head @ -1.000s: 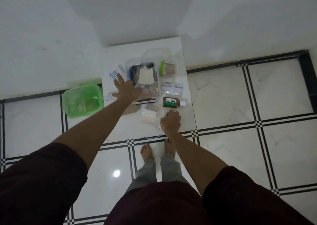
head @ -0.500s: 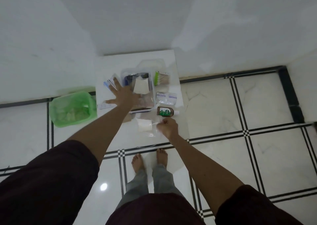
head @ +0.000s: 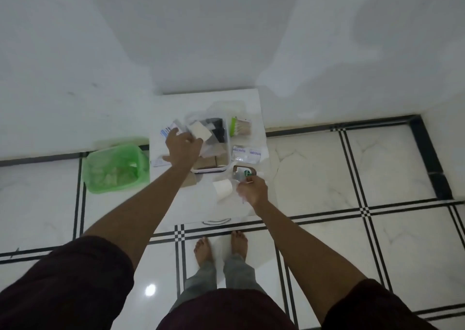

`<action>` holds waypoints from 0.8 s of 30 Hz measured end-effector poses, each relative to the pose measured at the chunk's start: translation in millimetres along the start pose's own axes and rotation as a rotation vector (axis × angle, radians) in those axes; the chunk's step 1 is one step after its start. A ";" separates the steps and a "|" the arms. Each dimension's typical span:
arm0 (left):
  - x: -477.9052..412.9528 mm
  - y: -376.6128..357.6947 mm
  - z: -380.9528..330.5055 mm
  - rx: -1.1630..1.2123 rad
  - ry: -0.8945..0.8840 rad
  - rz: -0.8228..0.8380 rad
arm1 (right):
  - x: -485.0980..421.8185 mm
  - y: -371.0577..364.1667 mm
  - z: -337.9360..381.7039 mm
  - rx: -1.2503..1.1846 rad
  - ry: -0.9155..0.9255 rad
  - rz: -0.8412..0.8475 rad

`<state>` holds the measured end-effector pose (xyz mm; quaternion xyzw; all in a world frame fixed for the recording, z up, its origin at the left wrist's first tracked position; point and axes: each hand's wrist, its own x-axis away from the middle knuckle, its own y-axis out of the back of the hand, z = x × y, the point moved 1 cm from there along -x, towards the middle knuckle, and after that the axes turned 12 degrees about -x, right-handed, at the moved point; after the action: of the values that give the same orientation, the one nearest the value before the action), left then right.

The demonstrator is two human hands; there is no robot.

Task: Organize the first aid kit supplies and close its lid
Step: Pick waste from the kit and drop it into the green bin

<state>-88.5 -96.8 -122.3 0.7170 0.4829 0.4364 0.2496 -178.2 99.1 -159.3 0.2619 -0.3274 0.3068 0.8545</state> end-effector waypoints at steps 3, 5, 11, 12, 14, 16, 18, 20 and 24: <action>19.7 15.3 10.1 0.110 -0.034 -0.037 | 10.3 3.9 17.8 0.041 0.054 0.028; 32.1 28.9 14.3 0.147 -0.035 -0.047 | 15.6 4.5 31.0 0.068 0.110 0.039; 55.2 65.2 32.8 0.325 0.033 0.004 | 36.2 7.6 74.3 0.223 0.171 0.213; 60.3 71.3 35.3 0.371 0.057 0.006 | 42.0 7.9 80.6 0.253 0.164 0.256; 70.0 80.6 41.8 0.470 0.107 0.003 | 54.7 7.5 89.6 0.234 0.108 0.326; 73.6 90.1 50.1 0.581 0.146 -0.015 | 60.8 3.1 99.4 0.094 0.049 0.388; 75.3 100.5 62.6 0.656 0.167 -0.041 | 62.4 -5.5 108.4 -0.070 0.002 0.433; 77.0 110.9 79.2 0.714 0.209 -0.071 | 61.0 -19.6 112.5 -0.156 -0.024 0.456; 75.6 136.1 122.3 0.775 0.319 -0.172 | 55.1 -67.7 115.9 -0.211 -0.042 0.472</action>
<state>93.7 -75.9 -47.7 0.6385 0.7017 0.3056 -0.0808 -144.3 -2.3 -61.2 0.0939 -0.4273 0.4563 0.7748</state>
